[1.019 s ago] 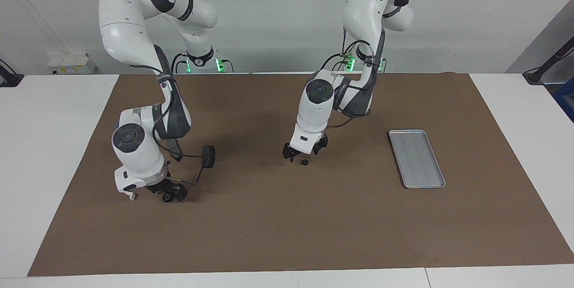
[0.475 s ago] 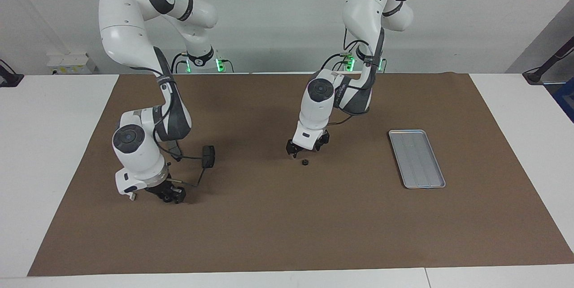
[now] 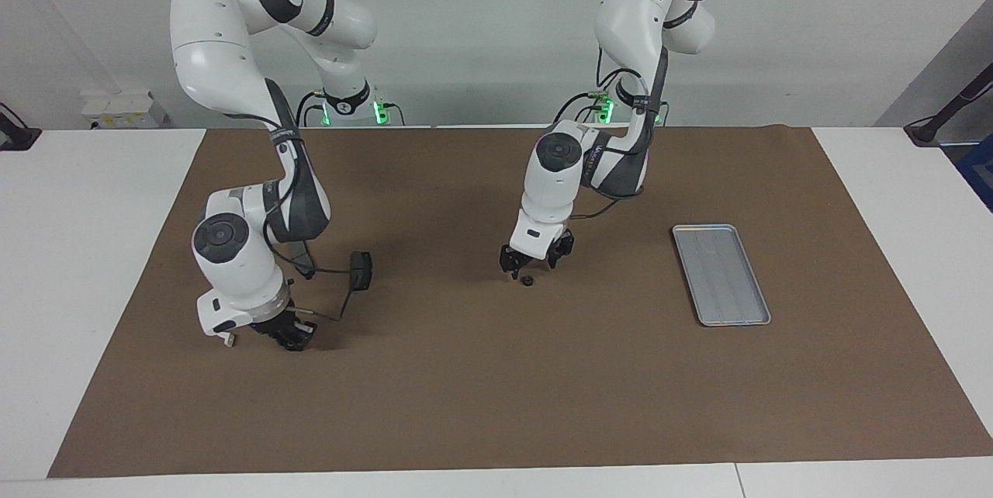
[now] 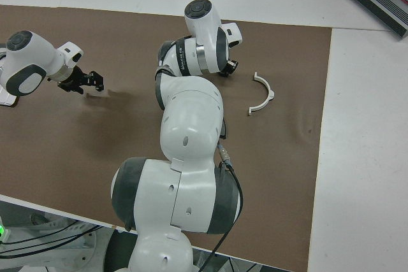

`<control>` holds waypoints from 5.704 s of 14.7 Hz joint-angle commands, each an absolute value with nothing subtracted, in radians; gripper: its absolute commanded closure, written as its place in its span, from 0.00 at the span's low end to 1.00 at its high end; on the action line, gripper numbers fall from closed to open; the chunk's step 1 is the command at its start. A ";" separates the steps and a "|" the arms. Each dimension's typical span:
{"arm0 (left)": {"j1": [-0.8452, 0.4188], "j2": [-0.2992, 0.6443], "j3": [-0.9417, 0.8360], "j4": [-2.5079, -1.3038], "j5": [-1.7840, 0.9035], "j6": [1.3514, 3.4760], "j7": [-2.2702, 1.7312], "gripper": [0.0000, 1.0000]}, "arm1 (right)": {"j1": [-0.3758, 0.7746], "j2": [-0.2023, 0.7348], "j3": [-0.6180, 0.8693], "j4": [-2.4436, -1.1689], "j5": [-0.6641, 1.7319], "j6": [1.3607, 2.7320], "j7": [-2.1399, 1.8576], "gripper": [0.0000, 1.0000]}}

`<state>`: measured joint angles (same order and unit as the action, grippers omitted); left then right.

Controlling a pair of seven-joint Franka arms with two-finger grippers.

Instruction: Pick bearing gear from pile to tray

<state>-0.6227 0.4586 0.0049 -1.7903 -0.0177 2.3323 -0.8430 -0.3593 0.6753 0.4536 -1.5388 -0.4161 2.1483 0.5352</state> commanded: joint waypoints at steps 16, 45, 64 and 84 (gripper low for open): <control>-0.667 0.506 0.017 -1.747 0.061 2.327 -0.847 0.07 | -0.318 0.497 0.546 -1.347 -0.411 1.614 0.407 1.00; -0.106 0.244 0.014 -1.722 -0.018 1.854 -0.019 1.00 | -0.168 0.495 0.581 -1.345 -0.310 1.612 0.800 1.00; -0.006 0.080 0.017 -2.276 -0.020 2.321 0.103 1.00 | 0.278 0.736 0.529 -1.462 -0.440 2.157 1.704 1.00; -0.375 0.294 0.014 -1.764 -0.026 2.076 -0.518 0.00 | -0.150 0.494 0.543 -1.393 -0.233 1.798 0.781 0.00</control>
<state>-0.2817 0.1758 -0.0043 -1.9463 -0.0169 2.1789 -0.3973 -0.0654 0.5226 0.5274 -1.3676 -0.2599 1.8265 1.0132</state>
